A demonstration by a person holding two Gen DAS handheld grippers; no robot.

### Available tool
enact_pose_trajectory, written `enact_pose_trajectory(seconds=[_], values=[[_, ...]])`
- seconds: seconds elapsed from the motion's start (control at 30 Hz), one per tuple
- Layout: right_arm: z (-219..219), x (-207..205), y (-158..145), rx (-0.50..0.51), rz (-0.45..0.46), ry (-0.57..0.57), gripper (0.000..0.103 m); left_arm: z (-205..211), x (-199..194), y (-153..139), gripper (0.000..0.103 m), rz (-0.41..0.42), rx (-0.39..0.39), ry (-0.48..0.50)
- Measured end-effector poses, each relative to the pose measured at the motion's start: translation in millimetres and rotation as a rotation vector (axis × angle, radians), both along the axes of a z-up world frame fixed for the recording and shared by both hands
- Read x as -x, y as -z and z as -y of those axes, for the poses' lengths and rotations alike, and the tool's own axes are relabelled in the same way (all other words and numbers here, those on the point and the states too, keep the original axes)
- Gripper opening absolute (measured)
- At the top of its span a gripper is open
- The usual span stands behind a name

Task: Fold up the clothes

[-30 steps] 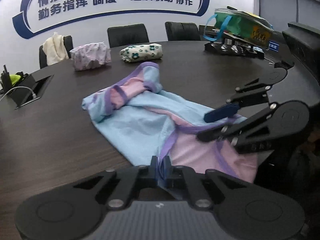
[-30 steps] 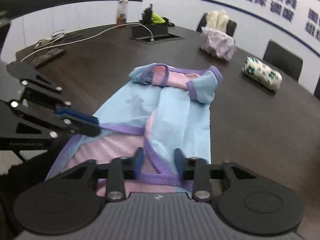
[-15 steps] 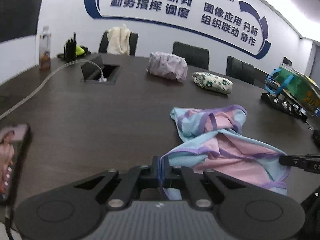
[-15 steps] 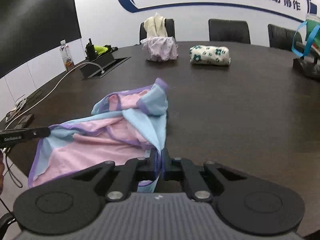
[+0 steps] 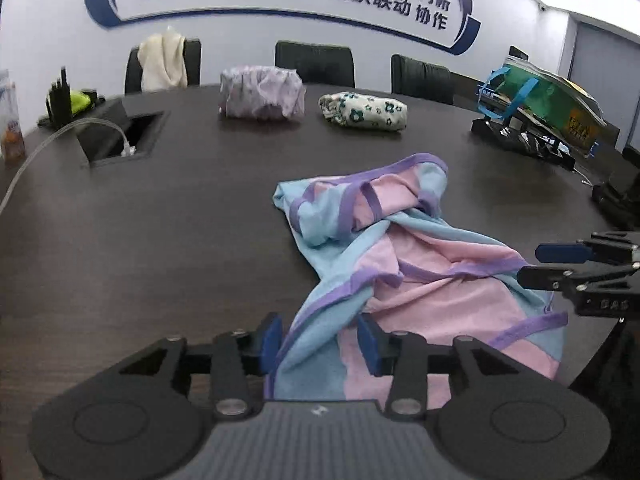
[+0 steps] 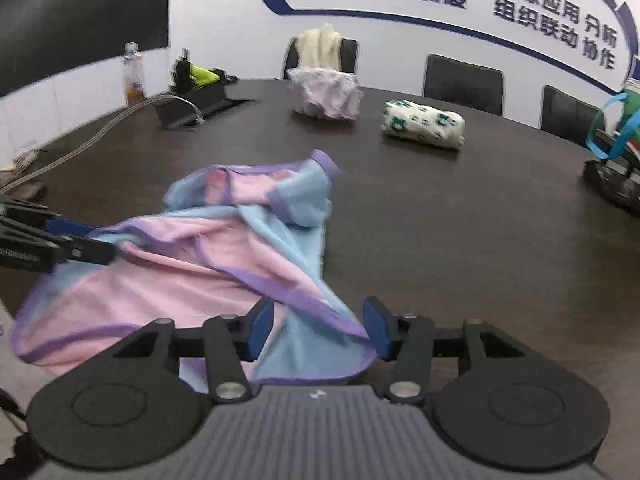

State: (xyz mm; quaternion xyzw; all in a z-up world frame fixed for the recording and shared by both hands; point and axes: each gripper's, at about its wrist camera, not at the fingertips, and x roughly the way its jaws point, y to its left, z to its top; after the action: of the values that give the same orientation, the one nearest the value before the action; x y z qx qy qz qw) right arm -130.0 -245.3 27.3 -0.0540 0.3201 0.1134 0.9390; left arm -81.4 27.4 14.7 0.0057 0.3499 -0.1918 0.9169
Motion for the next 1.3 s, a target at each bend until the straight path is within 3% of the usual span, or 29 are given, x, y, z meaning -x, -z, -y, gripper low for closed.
enact_pose_trajectory(seconds=[0.07,0.13,0.2,0.23,0.33,0.43,0.57,0.67,0.73,0.8,0.9,1.0,1.13,1.2,1.3], values=[[6,-4,3,-0.006,-0.013,0.004,0.051,-7,-3,0,0.034,-0.012,0.039,-0.002],[10,-5,8,-0.012,-0.032,-0.023,0.043,-14,-7,0,0.027,-0.028,0.074,0.013],[8,-8,13,0.009,-0.048,-0.048,0.017,-16,-13,2,0.005,-0.051,0.071,0.017],[7,-8,12,0.012,-0.035,-0.051,0.006,-17,-15,2,0.001,-0.055,0.074,0.015],[5,-8,0,0.013,0.022,-0.001,0.005,-23,-12,-8,0.001,-0.019,0.129,-0.021],[8,-1,-30,0.003,0.135,0.051,0.005,-31,-4,-31,0.001,0.074,0.179,-0.061],[-4,17,-90,0.028,0.342,0.027,0.005,-44,3,-87,0.001,0.211,0.260,-0.080],[-7,39,-151,0.018,0.536,0.023,0.005,-63,16,-151,0.001,0.339,0.363,-0.079],[-3,46,-185,-0.003,0.619,0.026,0.005,-78,24,-196,0.001,0.413,0.430,-0.082],[1,53,-220,-0.024,0.701,0.029,0.005,-90,22,-236,0.001,0.433,0.478,-0.078],[-2,33,-244,-0.008,0.698,0.027,0.005,-92,-3,-274,0.001,0.407,0.445,-0.056],[-7,-16,-242,0.016,0.618,0.038,0.005,-77,-54,-284,0.001,0.343,0.351,-0.078],[-9,-74,-248,0.022,0.573,0.092,0.005,-57,-120,-291,0.001,0.284,0.300,-0.113],[-8,-78,-265,0.002,0.609,0.104,0.005,-51,-123,-305,0.001,0.319,0.288,-0.113],[-6,-53,-291,0.019,0.703,0.086,0.005,-46,-96,-331,0.001,0.432,0.234,-0.083]])
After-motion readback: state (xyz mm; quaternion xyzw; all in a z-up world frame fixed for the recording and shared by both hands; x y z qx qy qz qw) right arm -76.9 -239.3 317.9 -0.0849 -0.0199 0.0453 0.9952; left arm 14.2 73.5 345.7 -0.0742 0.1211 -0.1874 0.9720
